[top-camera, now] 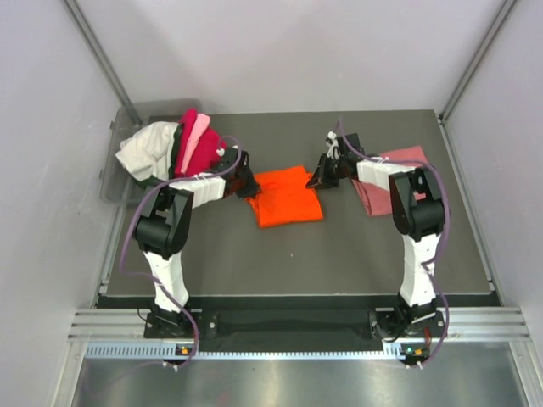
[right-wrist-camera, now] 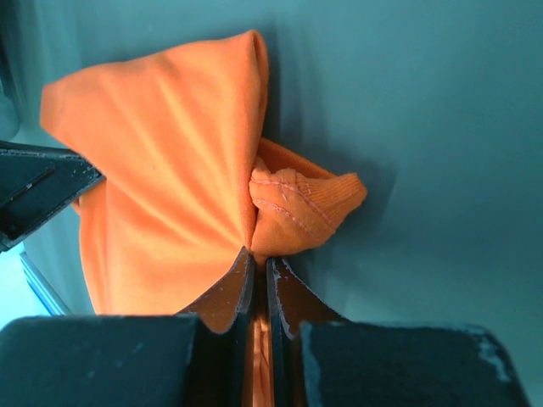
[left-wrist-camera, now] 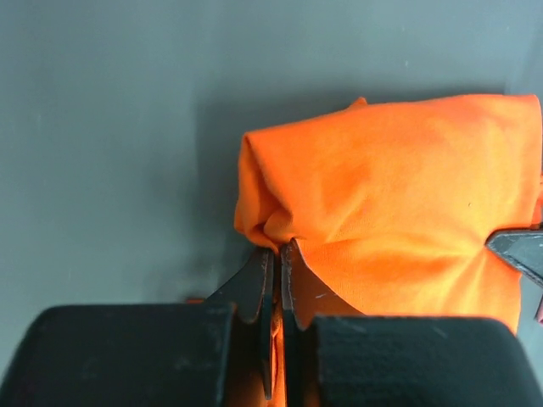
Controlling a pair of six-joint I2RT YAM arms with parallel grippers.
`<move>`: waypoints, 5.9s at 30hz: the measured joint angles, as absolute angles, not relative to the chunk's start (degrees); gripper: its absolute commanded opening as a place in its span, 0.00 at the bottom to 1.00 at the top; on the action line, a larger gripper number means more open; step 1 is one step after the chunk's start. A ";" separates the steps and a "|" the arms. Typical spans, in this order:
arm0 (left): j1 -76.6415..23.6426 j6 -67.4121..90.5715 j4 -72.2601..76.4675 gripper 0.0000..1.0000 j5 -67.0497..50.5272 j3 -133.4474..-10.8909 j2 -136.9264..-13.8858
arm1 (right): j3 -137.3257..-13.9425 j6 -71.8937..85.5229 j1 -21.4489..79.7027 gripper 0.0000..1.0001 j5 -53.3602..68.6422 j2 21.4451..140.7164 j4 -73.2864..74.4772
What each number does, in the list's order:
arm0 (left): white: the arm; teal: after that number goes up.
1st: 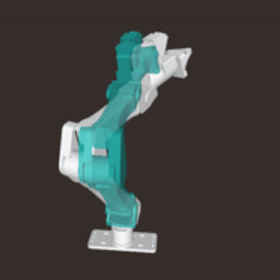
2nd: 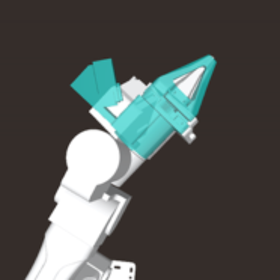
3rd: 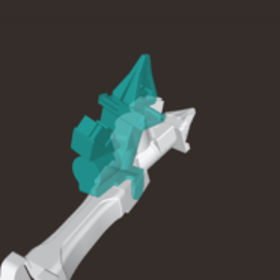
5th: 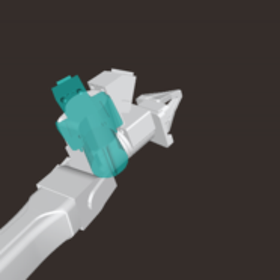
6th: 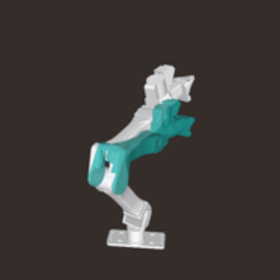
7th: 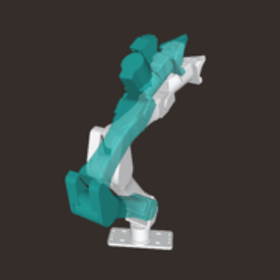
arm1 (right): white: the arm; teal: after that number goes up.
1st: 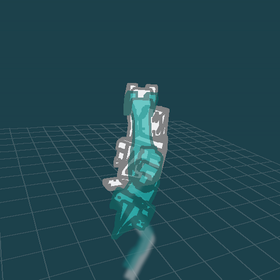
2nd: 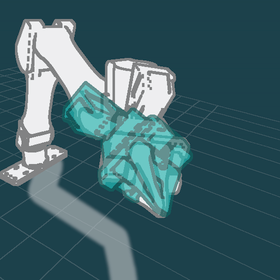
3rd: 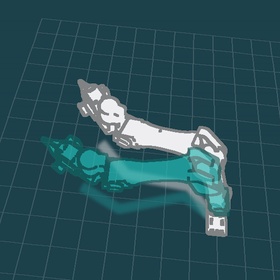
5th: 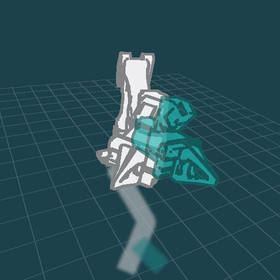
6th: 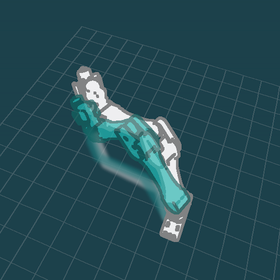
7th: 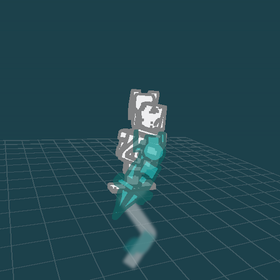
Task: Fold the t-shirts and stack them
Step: Neatly place the folded tshirt to the corner, then reset both grippers
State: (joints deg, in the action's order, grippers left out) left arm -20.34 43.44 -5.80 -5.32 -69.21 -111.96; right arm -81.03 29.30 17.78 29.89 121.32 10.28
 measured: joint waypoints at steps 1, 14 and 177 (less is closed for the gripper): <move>-20.45 43.40 -5.63 0.00 -5.30 -68.55 -111.35 | -80.49 29.02 17.78 0.00 29.76 120.62 10.28; -31.73 43.11 -6.59 0.00 0.60 -63.46 -96.49 | -72.73 24.21 17.82 0.00 26.59 101.60 13.45; -30.50 35.24 -7.60 0.99 31.16 -33.91 -55.29 | -59.00 8.32 15.16 1.00 -14.81 83.29 11.62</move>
State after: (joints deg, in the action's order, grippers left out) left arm -30.50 35.24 -7.60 31.16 -33.91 -55.29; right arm -59.00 8.32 15.16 -14.81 83.29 11.62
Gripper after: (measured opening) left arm 0.977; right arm 0.924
